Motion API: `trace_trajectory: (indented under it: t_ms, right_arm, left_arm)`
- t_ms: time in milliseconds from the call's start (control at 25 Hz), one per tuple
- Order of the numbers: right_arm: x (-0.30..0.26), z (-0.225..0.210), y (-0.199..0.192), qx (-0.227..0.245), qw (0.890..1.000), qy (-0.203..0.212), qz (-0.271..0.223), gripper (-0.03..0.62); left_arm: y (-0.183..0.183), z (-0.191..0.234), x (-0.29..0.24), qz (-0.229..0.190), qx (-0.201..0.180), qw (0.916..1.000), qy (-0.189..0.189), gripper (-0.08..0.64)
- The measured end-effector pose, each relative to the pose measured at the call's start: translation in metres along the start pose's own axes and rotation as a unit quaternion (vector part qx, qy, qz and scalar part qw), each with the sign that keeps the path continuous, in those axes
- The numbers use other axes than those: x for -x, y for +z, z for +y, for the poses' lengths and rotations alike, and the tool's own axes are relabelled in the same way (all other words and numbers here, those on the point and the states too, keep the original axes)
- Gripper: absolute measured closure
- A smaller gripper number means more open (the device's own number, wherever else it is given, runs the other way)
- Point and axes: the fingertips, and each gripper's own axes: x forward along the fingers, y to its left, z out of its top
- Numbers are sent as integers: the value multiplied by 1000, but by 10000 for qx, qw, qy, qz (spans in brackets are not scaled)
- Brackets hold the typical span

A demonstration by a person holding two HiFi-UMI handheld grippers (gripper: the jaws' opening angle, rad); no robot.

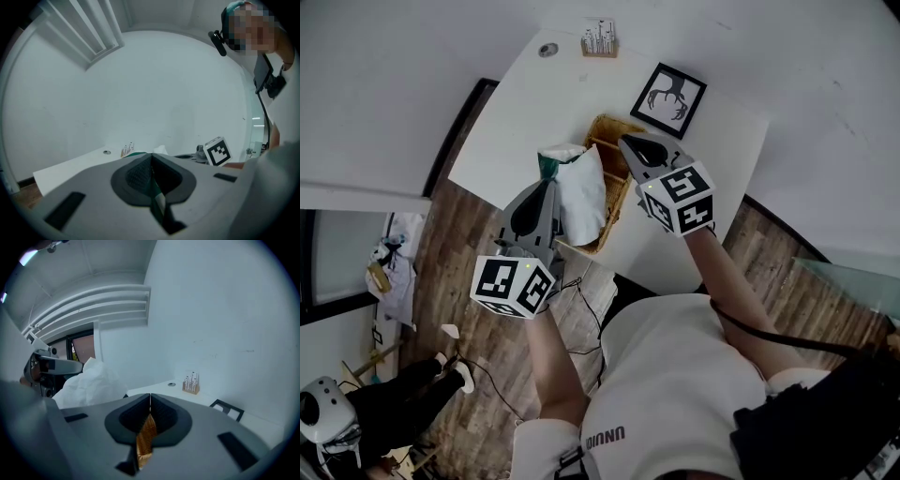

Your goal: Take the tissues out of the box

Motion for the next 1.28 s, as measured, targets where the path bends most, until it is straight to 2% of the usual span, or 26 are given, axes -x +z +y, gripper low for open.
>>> trace_trajectory:
  t_ms: [280, 560, 1280]
  right_arm:
    - [11, 0, 32, 24, 9990, -151, -408, 574]
    - [13, 3, 42, 137, 9980, -108, -605, 574]
    - [18, 0, 46, 363, 9972, -261, -602, 574]
  left_arm:
    - [28, 2, 7, -393, -7, 9991, 139, 549]
    - [39, 4, 11, -600, -2, 9980, 190, 549]
    - [42, 6, 12, -770, 60, 9967, 234, 549]
